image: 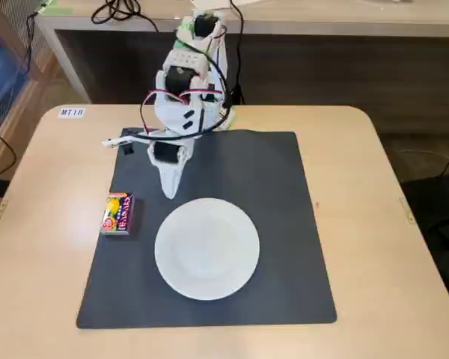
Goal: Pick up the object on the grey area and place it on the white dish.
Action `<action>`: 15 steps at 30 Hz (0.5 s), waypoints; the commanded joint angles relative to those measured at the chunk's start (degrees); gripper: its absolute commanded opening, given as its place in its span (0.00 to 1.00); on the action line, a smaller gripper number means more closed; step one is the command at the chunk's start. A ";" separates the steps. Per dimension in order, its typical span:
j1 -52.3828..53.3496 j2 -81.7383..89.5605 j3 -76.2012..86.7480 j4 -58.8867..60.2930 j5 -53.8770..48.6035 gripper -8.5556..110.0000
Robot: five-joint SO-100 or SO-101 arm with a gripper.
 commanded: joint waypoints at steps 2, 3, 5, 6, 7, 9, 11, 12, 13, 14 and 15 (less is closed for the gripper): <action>3.08 -7.82 -14.77 5.80 7.73 0.07; 3.60 -10.28 -18.37 8.09 9.32 0.07; 4.48 -15.56 -25.40 12.04 12.39 0.07; 4.83 -18.11 -28.92 13.80 13.97 0.07; 5.19 -20.57 -32.43 15.73 15.73 0.07; 6.15 -26.19 -40.96 21.36 19.16 0.07; 7.21 -32.26 -50.63 28.30 22.85 0.07; 7.73 -35.33 -55.63 31.46 24.52 0.07; 8.26 -38.41 -60.56 34.72 26.37 0.07; 8.79 -41.66 -65.83 37.79 28.30 0.07; 9.23 -44.56 -70.31 39.99 30.06 0.07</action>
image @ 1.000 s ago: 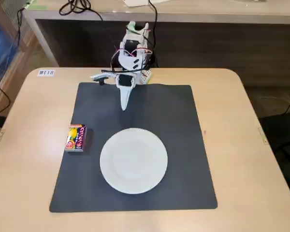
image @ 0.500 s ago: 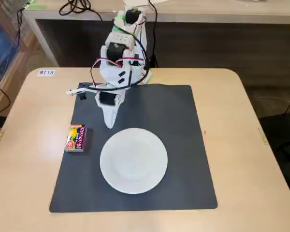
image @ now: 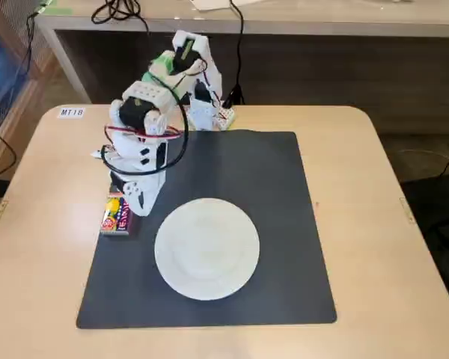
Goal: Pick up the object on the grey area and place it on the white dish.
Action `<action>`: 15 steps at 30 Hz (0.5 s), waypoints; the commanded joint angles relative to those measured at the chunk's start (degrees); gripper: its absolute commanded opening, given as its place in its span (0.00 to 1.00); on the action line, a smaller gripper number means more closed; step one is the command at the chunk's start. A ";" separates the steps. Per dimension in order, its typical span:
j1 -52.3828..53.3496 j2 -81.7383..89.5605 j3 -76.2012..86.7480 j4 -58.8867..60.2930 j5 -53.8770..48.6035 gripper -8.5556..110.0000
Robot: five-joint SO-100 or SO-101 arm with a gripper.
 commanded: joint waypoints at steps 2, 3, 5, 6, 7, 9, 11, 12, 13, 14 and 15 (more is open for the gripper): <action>2.11 -8.09 -19.78 8.96 8.17 0.07; 2.37 -8.53 -19.78 9.14 9.84 0.07; 2.99 -9.23 -19.78 9.23 12.74 0.07; 3.16 -9.58 -19.78 9.23 14.15 0.07; 3.43 -9.93 -19.78 9.23 15.38 0.07; 4.04 -10.81 -19.78 9.32 17.40 0.07; 4.92 -11.51 -19.78 9.40 18.46 0.07; 5.36 -11.69 -19.69 9.40 18.98 0.07; 5.80 -11.78 -19.42 9.40 19.60 0.07; 6.24 -11.95 -19.42 9.49 20.13 0.07; 6.50 -12.04 -19.34 9.49 20.65 0.07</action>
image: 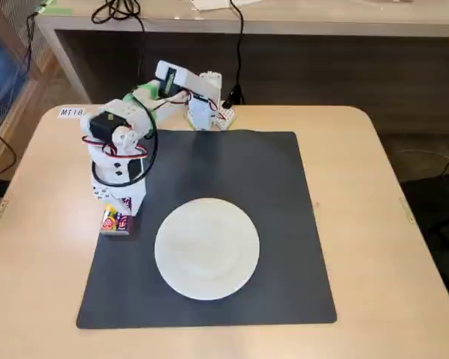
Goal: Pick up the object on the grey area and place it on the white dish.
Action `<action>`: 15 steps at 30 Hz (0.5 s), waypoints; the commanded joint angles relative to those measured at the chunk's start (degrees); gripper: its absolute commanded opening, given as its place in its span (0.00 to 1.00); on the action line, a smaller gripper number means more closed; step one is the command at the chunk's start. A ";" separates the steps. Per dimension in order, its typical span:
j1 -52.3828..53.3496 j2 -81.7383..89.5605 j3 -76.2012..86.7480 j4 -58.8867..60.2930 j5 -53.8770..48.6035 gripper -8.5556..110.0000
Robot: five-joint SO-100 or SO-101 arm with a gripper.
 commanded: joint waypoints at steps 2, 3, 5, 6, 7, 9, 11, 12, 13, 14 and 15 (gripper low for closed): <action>1.58 0.70 -2.37 0.44 2.11 0.07; 1.93 0.62 -2.29 0.44 2.20 0.07; 2.81 0.62 -2.11 0.62 2.29 0.07; 3.16 0.79 -1.85 0.62 2.46 0.07; 3.43 0.88 -1.49 0.62 2.90 0.07; 3.52 0.70 -1.23 0.62 3.52 0.07; 3.25 0.62 -0.79 0.70 2.90 0.21; 3.16 0.97 -0.26 0.70 3.25 0.26; 3.08 1.23 0.53 0.70 3.60 0.31; 2.99 1.76 1.58 0.70 4.22 0.34; 2.90 1.85 1.85 0.70 4.22 0.37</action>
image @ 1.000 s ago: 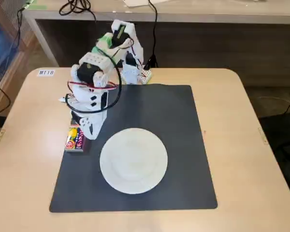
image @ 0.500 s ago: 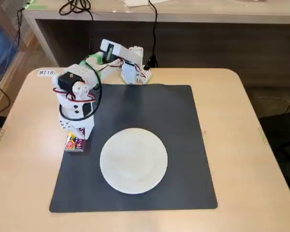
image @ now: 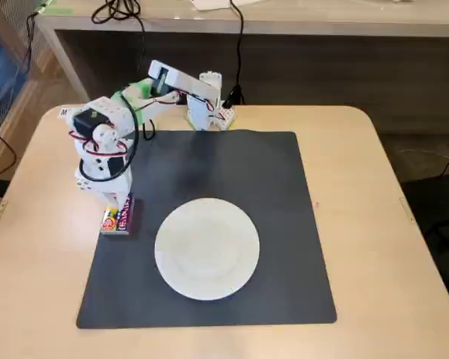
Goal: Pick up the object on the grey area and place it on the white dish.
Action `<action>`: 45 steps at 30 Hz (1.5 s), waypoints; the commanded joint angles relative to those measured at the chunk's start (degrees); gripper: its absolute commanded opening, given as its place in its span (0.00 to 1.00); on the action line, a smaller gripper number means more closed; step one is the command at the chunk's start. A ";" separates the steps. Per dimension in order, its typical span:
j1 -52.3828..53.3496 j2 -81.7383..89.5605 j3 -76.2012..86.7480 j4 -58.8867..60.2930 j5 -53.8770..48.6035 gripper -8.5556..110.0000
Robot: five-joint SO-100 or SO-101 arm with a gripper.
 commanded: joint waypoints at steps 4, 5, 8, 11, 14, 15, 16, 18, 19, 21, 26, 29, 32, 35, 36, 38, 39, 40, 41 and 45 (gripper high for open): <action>-1.23 2.55 1.49 0.62 1.23 0.42; -1.41 2.55 1.58 0.62 0.97 0.42; -1.76 2.99 2.81 0.62 1.05 0.43; -1.93 3.60 5.54 0.62 1.32 0.45; -1.49 3.43 6.68 0.62 1.23 0.45; -1.32 3.25 6.77 0.62 1.05 0.44; -1.14 3.16 6.94 0.62 1.05 0.44; -0.88 2.72 7.03 0.62 1.32 0.43; -0.88 2.29 6.94 0.62 1.58 0.42; -0.88 1.23 6.33 0.62 1.85 0.41; -1.05 -0.97 5.45 0.53 1.76 0.40; -0.79 -1.14 5.45 0.53 1.32 0.40; -0.53 -1.32 5.36 0.53 0.88 0.39; -0.44 -1.93 4.92 0.44 0.09 0.37; -0.35 -2.11 4.66 0.44 -0.26 0.37; -0.26 -2.20 4.57 0.44 -0.18 0.36; -0.26 -2.29 4.57 0.44 -0.18 0.36; -0.35 -2.37 4.57 0.44 -0.18 0.36; -0.35 -2.37 4.57 0.44 -0.09 0.36; -0.35 -2.46 4.48 0.44 -0.35 0.36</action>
